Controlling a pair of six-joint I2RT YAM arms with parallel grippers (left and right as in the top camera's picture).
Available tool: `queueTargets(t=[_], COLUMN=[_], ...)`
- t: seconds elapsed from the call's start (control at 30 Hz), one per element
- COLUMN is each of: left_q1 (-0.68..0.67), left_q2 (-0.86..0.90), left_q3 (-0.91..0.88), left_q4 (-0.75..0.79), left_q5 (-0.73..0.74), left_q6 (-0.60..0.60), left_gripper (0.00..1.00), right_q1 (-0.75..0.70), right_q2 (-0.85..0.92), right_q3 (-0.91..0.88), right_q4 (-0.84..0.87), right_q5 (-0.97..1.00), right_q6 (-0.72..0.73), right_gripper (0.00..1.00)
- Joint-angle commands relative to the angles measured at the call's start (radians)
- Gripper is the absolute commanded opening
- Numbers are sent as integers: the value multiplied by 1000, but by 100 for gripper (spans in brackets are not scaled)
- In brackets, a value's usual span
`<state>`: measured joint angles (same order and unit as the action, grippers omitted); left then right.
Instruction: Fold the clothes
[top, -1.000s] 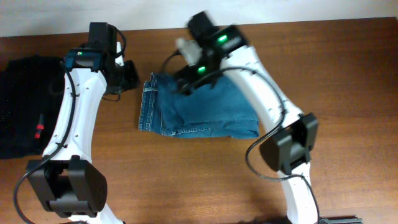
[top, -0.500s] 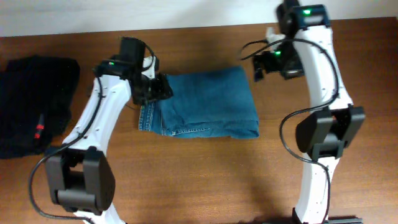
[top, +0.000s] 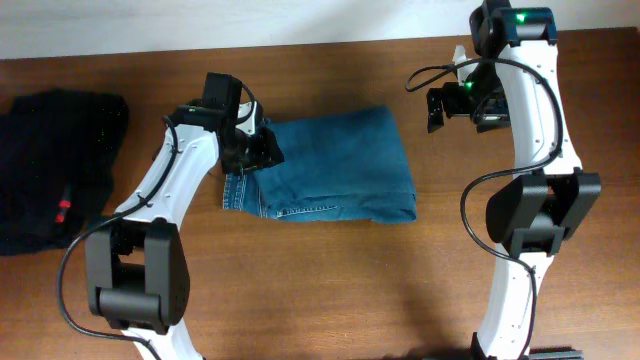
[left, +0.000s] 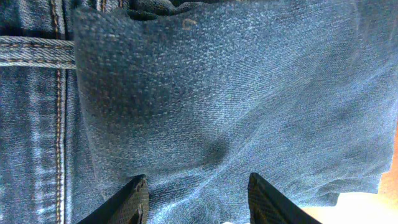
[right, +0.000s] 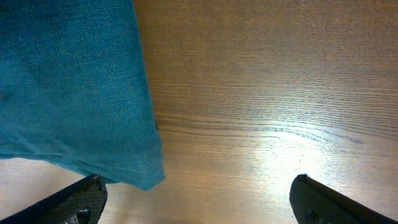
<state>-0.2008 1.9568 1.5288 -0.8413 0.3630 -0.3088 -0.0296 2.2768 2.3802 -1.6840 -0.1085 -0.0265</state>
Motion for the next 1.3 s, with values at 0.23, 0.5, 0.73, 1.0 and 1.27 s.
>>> queueTargets(t=[0.23,0.5,0.73,1.0,1.27], left_q1=[4,5,-23,-55,-53], left_q2=[-70,-69,-38,0,21], left_q3=[37,24,-31,-64,-61], left_q4=[-38,-78,9,91,95], left_q5=[-47,-211,-210,-147,-147], left_q6=[73,102,102,102,102], left_gripper=[52,53,54,53,11], right_q1=[1,1,1,1,1], right_q2=[-45,-45,-45,-45,-45], right_q3=[-8,-8,-8,-8,-8], right_q4=[-3,4,3,-1,-4], right_q5=[17,42,42,42,43], right_q6=[-3,-3,-2,-2,-2], right_gripper=[99,99,99,99,99])
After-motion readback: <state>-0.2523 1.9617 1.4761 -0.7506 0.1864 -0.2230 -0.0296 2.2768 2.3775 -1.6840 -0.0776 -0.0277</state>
